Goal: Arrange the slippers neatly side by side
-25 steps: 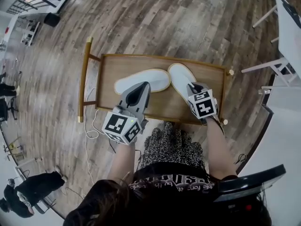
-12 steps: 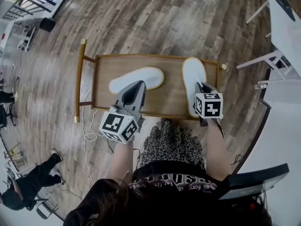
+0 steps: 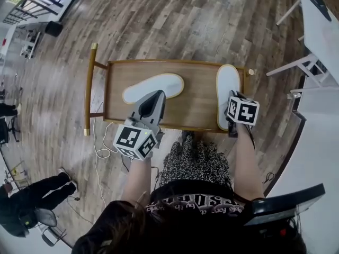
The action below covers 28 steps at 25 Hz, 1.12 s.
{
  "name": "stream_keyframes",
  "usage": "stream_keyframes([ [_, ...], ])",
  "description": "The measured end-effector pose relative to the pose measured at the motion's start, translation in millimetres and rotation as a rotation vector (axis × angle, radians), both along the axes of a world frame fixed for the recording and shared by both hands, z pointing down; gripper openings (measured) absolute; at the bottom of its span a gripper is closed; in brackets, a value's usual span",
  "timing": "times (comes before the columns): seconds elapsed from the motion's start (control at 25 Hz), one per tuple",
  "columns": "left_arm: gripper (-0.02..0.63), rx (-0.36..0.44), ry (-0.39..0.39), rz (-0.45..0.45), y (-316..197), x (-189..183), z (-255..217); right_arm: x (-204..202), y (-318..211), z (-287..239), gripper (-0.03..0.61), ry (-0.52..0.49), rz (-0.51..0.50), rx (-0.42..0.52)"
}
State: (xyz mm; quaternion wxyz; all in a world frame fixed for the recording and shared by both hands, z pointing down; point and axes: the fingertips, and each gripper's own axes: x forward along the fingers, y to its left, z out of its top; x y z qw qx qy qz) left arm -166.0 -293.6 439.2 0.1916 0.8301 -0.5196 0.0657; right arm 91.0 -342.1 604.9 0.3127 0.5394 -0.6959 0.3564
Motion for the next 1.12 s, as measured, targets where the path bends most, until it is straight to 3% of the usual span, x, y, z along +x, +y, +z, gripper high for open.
stream_keyframes([
  [0.2, 0.002, -0.004, 0.004, -0.006, 3.1, -5.0, 2.3, -8.5, -2.6, -9.7, 0.027, -0.017, -0.046, 0.077],
  [0.36, 0.002, -0.005, 0.003, 0.002, 2.4, -4.0, 4.7, -8.9, -2.6, -18.3, 0.081, -0.037, -0.057, 0.109],
  [0.72, 0.002, -0.035, -0.005, 0.066, -0.2, -6.6, 22.0, -15.4, 4.4, -57.7, 0.08, -0.015, -0.13, 0.24],
  [1.0, 0.068, -0.11, -0.201, 0.224, -6.1, -28.8, 61.8, -41.6, 11.2, -81.9, 0.08, -0.026, -0.171, 0.309],
  [1.12, 0.094, -0.146, -0.375, 0.327, -10.7, -36.4, 83.9, -51.1, 11.4, -84.8, 0.08, -0.041, -0.188, 0.31],
])
